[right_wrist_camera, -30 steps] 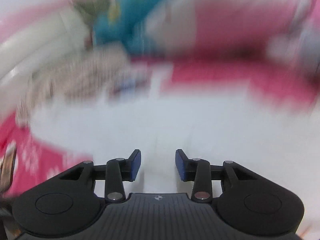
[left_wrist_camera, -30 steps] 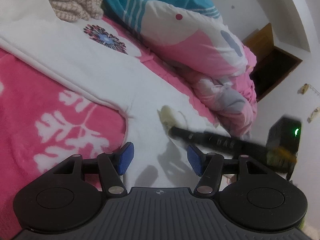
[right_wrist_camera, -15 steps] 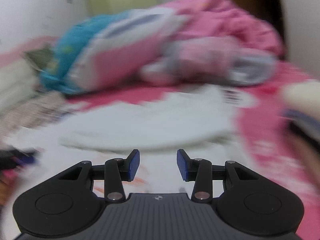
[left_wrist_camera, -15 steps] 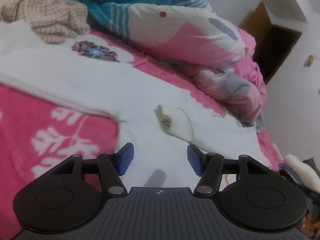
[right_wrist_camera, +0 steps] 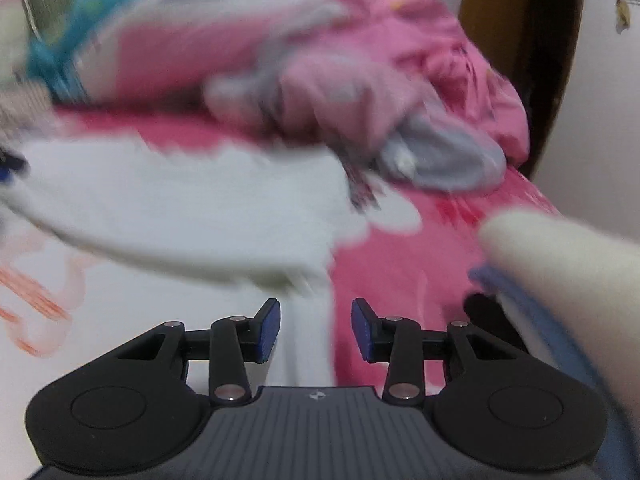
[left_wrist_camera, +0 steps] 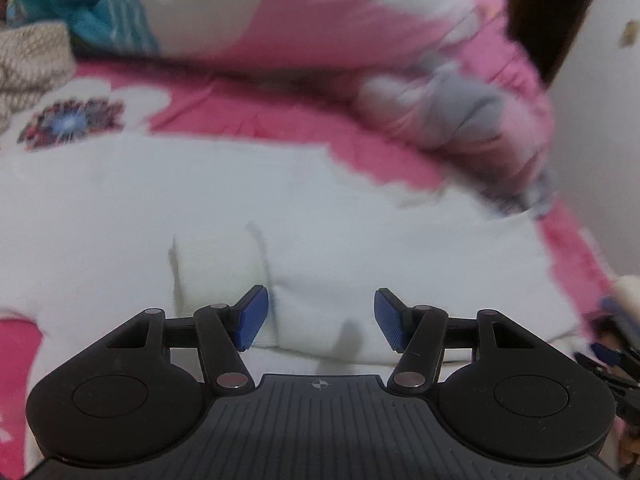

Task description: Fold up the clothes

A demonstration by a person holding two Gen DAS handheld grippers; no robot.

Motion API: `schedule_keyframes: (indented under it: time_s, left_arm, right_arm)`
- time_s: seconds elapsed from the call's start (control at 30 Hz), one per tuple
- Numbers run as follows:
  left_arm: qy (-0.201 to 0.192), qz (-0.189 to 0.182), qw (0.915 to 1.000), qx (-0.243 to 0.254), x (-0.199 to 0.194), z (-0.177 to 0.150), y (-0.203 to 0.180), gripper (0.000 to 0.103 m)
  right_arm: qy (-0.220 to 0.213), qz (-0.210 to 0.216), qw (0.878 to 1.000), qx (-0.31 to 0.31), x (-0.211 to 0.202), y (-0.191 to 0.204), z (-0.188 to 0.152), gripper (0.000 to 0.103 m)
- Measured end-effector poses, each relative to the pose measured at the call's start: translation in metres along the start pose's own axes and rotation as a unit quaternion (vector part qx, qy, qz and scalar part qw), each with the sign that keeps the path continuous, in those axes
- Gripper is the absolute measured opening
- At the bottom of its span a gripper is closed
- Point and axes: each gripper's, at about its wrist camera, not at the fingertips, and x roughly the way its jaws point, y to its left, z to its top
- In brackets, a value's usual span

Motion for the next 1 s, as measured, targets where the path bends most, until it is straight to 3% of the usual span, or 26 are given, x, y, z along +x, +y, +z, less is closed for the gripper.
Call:
schedule_keyframes:
  time_s: [0.07, 0.2, 0.4, 0.53, 0.63, 0.67, 0.73, 0.77, 0.87, 1.0]
  left_arm:
    - [0.002, 0.007, 0.9999, 0.009, 0.007, -0.006, 0.003, 0.058]
    - [-0.002, 0.008, 0.9997, 0.022, 0.007, -0.009, 0.002, 0.058]
    - [-0.01, 0.008, 0.9991, 0.04, 0.005, -0.012, -0.001, 0.058]
    - [-0.025, 0.0, 0.9996, 0.011, -0.005, -0.012, 0.01, 0.058]
    - [-0.04, -0.008, 0.9989, -0.024, -0.016, -0.011, 0.023, 0.058]
    - [-0.044, -0.01, 0.9983, -0.035, -0.02, -0.011, 0.027, 0.058]
    - [-0.054, -0.016, 0.9967, -0.058, -0.027, -0.01, 0.036, 0.058]
    - [-0.058, -0.018, 0.9957, -0.07, -0.031, -0.01, 0.04, 0.059]
    - [-0.091, -0.001, 0.9891, -0.116, -0.06, -0.007, 0.066, 0.06]
    - [-0.152, 0.079, 0.9626, -0.21, -0.096, -0.015, 0.121, 0.06]
  right_arm:
    - [-0.004, 0.017, 0.999, 0.047, -0.001, -0.019, -0.008, 0.039]
    - [0.001, 0.01, 0.999, 0.042, -0.023, -0.02, -0.002, 0.04]
    - [-0.075, 0.059, 0.995, 0.009, -0.053, 0.007, 0.052, 0.04]
    - [-0.091, 0.123, 0.986, 0.061, -0.021, 0.014, 0.085, 0.04]
    - [-0.086, 0.203, 0.969, 0.112, 0.02, 0.018, 0.085, 0.04]
    - [-0.073, 0.21, 0.967, 0.121, 0.036, 0.021, 0.081, 0.04]
    - [-0.019, 0.182, 0.976, 0.119, 0.076, 0.032, 0.067, 0.04]
    - [-0.015, 0.183, 0.975, 0.126, 0.081, 0.03, 0.064, 0.04]
    - [-0.022, 0.199, 0.968, 0.152, 0.082, 0.021, 0.058, 0.041]
    - [-0.025, 0.199, 0.968, 0.152, 0.084, 0.021, 0.055, 0.042]
